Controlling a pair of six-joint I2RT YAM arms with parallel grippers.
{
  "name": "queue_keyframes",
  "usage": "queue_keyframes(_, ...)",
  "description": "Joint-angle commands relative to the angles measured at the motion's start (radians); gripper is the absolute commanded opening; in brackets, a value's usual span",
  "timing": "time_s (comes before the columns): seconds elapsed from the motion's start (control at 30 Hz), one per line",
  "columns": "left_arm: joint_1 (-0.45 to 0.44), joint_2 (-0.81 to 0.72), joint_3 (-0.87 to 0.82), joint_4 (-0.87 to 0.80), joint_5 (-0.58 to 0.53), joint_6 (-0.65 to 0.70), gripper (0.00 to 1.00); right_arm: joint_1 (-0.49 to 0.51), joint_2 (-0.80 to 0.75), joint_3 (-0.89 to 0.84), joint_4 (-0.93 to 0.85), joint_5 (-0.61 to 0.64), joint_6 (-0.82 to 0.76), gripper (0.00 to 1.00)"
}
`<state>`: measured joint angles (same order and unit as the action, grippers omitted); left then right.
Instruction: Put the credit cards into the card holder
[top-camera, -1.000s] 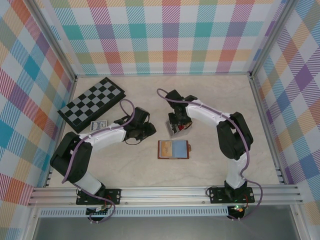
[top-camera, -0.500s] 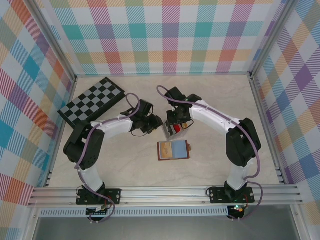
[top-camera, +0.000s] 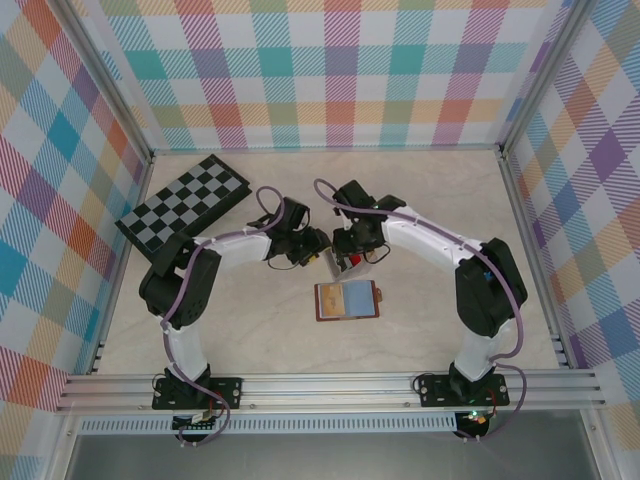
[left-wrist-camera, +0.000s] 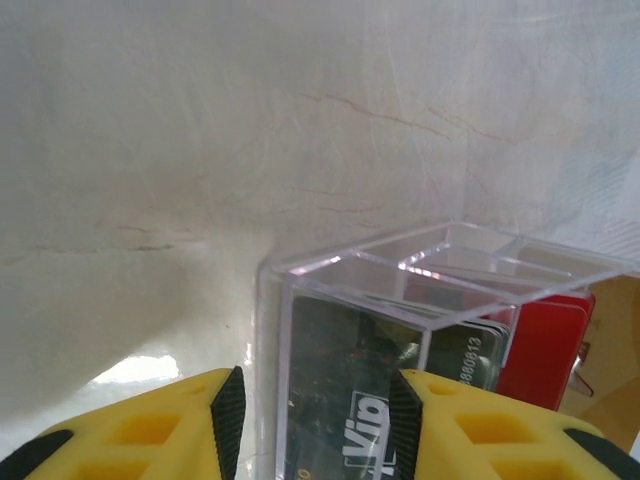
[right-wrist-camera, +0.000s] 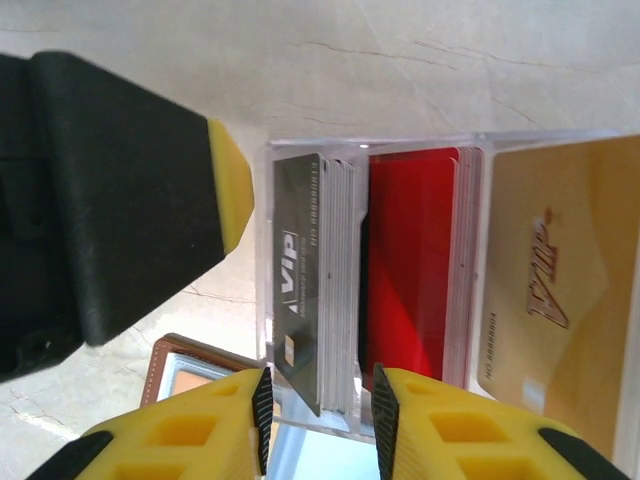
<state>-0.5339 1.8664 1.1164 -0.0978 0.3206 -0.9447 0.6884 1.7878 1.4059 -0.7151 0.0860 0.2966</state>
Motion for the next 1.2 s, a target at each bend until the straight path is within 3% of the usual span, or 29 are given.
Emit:
queue_keyframes(0.0,0.032,-0.058,-0.046,0.002,-0.017,-0.021,0.46,0.028,0.044,0.015,0.013,0.065,-0.048,0.34)
queue_keyframes(0.23,0.071,-0.126,-0.101,-0.025,-0.065,-0.025,0.46,0.066,0.104,0.025,0.03,0.13,-0.126,0.34)
queue_keyframes(0.73,0.088,-0.147,-0.125,-0.025,-0.063,-0.028,0.46,0.131,0.177,0.047,0.003,0.458,-0.177,0.36)
queue_keyframes(1.17,0.088,-0.15,-0.139,-0.018,-0.056,-0.029,0.46,0.099,0.124,0.014,-0.003,0.497,-0.18,0.36)
